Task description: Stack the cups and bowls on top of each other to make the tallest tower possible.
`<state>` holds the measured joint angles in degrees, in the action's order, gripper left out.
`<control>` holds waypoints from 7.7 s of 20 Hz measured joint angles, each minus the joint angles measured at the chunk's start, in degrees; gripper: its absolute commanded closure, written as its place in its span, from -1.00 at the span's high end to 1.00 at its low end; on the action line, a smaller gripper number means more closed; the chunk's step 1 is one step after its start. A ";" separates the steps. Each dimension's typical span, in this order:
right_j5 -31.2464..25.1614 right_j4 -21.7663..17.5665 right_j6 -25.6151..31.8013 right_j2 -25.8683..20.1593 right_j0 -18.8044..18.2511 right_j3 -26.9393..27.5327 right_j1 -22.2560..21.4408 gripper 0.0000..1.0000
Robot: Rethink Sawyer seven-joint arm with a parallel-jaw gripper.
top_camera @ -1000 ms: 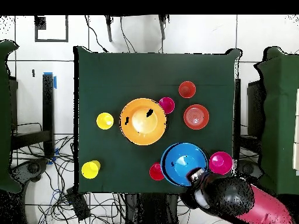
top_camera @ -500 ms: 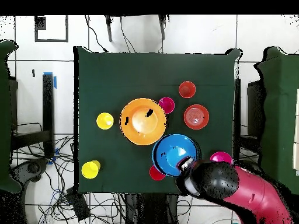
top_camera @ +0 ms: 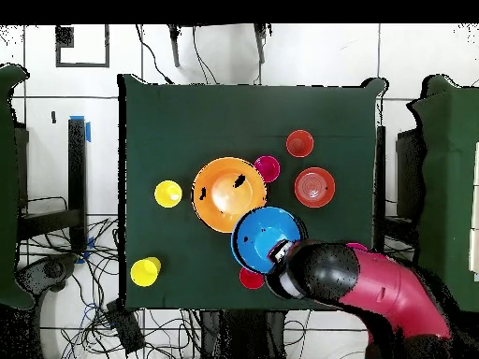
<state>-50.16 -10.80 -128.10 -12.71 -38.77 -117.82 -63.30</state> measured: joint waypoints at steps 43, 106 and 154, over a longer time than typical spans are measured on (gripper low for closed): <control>3.57 0.10 0.00 2.45 8.19 5.95 12.32 -1.00; -3.35 2.93 -0.01 6.90 16.36 21.16 18.11 -1.00; -3.36 3.29 -0.01 14.37 25.07 27.01 20.35 -1.00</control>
<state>-53.52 -7.52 -128.11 1.66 -13.70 -90.81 -42.95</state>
